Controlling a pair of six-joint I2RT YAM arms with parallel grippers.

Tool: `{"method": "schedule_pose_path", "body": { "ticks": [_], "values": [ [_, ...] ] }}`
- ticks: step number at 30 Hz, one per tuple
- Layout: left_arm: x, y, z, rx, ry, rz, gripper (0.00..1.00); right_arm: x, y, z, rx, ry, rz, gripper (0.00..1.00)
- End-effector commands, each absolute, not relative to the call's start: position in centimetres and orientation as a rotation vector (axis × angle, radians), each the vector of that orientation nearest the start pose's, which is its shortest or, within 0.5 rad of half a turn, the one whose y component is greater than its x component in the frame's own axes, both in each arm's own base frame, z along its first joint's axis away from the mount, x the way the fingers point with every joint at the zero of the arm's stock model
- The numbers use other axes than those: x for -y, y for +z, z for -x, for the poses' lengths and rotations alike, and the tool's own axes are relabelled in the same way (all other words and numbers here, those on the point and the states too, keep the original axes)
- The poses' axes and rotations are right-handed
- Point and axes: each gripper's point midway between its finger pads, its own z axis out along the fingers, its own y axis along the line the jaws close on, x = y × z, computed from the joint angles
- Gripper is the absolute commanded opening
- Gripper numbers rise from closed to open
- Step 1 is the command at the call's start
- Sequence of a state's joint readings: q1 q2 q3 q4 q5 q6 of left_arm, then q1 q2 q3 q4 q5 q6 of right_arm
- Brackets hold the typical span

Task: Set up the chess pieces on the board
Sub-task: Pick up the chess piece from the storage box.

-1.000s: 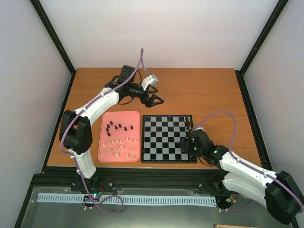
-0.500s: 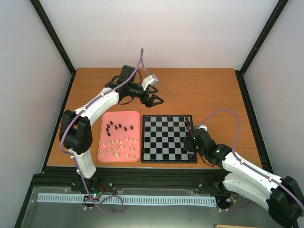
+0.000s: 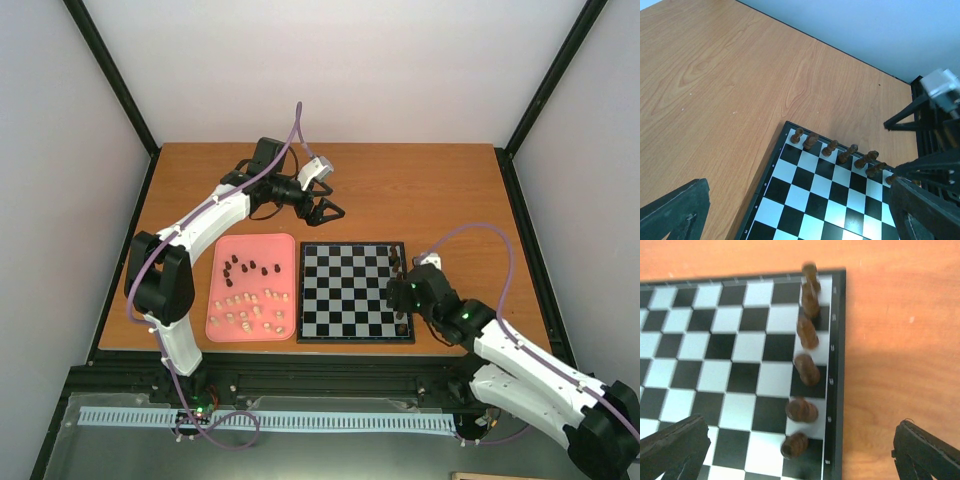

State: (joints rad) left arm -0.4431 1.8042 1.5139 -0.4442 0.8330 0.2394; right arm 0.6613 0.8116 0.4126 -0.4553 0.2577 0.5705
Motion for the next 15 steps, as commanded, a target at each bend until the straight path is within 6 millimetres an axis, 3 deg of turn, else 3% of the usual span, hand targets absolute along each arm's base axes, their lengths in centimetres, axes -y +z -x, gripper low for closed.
{"method": "schedule_pose_path", "body": {
  "ticks": [1, 9, 12, 15],
  "values": [
    [31.7, 26.2, -37.9, -1.854, -1.023, -1.131, 1.0, -10.8, 13.2, -23.9, -2.29, 0.183, -0.001, 1.0],
    [29.9, 30.6, -37.8, -1.844, -0.902, -1.052, 1.0, -14.5, 18.1, -27.0, -2.238, 0.237, 0.146, 1.0],
    [27.8, 33.1, -38.3, -1.844, -0.841, -0.943, 1.0, -16.7, 19.8, -28.0, -2.201, 0.287, 0.197, 1.0],
    [24.4, 35.7, -39.5, -1.838, -0.773, -0.777, 1.0, -20.2, 21.1, -28.7, -2.168, 0.294, 0.307, 0.99]
  ]
}}
